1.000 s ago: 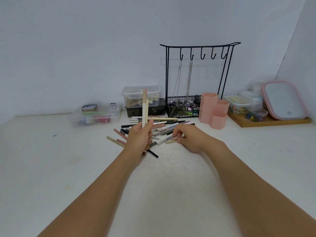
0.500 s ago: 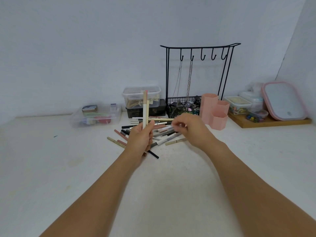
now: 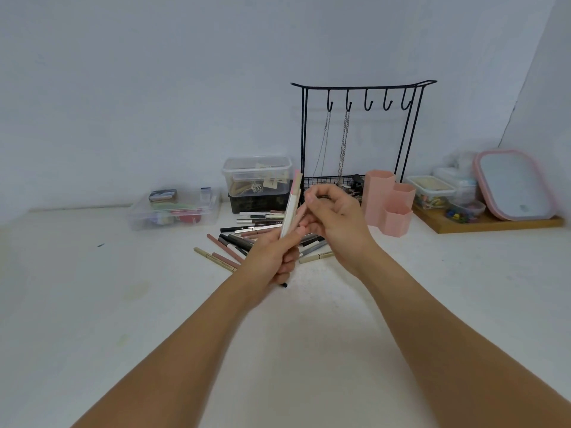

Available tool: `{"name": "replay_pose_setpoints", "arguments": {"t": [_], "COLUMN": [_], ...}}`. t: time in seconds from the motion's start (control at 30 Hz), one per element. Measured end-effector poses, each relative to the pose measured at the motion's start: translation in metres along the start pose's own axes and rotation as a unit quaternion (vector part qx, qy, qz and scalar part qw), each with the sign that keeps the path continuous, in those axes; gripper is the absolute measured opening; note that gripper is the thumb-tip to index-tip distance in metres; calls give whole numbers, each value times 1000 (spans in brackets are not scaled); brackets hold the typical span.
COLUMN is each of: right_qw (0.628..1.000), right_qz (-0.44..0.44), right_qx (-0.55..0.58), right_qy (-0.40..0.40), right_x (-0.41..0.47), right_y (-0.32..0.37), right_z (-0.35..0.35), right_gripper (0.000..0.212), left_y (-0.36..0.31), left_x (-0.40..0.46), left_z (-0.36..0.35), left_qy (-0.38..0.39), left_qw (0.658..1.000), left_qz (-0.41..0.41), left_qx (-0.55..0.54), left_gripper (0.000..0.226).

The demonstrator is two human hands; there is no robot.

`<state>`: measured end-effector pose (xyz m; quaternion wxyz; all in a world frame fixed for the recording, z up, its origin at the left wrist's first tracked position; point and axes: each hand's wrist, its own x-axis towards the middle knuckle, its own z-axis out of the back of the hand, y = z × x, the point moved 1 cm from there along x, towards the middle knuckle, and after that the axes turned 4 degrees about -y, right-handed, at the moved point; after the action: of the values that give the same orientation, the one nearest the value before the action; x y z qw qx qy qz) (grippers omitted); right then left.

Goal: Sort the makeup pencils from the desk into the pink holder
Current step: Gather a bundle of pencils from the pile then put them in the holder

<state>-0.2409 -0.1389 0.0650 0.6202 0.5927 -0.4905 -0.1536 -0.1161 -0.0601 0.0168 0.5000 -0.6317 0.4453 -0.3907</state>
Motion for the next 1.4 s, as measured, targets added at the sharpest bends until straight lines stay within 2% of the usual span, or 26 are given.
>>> {"name": "replay_pose_setpoints", "arguments": {"t": [0.13,0.27,0.33,0.4,0.43,0.5,0.57,0.73,0.9,1.03,1.4], "right_qw": [999,990,951,876,846,808,792,809,803,815,849], "right_qz": [-4,-9,33,48,30,-14,-39,-51,-77,-107,-72], "right_qx": [-51,-140,-308,-480,-533,-589,-609,-586,-590,-569,-522], "right_qy": [-3,10,-8,-11,-3,13,25,9,16,-8,44], "right_x": [2,2,6,8,8,6,4,9,12,15,13], "right_y": [-8,-15,-17,-19,-22,-29,-37,-41,-44,-44,-42], "right_z": [3,5,16,32,40,49,51,53,53,53,59], "right_gripper": [11,20,24,22,19,15,15,13,22,13,6], "left_y": [3,8,6,1,-2,-8,-10,-9,-9,-10,-9], "left_x": [2,0,2,5,6,6,6,2,2,1,1], "left_z": [3,4,5,9,12,18,23,22,20,21,22], "left_qy": [23,44,-7,-67,-94,-138,-164,-174,-167,-169,-180], "left_qw": [1000,998,1000,998,995,990,986,984,985,985,983], "left_qz": [7,2,-5,-8,-4,8,18,30,32,29,33], "left_qx": [13,35,23,1,-13,-33,-35,-25,-19,-19,-23], "left_gripper": [28,15,22,22,23,29,37,47,46,46,43]}}
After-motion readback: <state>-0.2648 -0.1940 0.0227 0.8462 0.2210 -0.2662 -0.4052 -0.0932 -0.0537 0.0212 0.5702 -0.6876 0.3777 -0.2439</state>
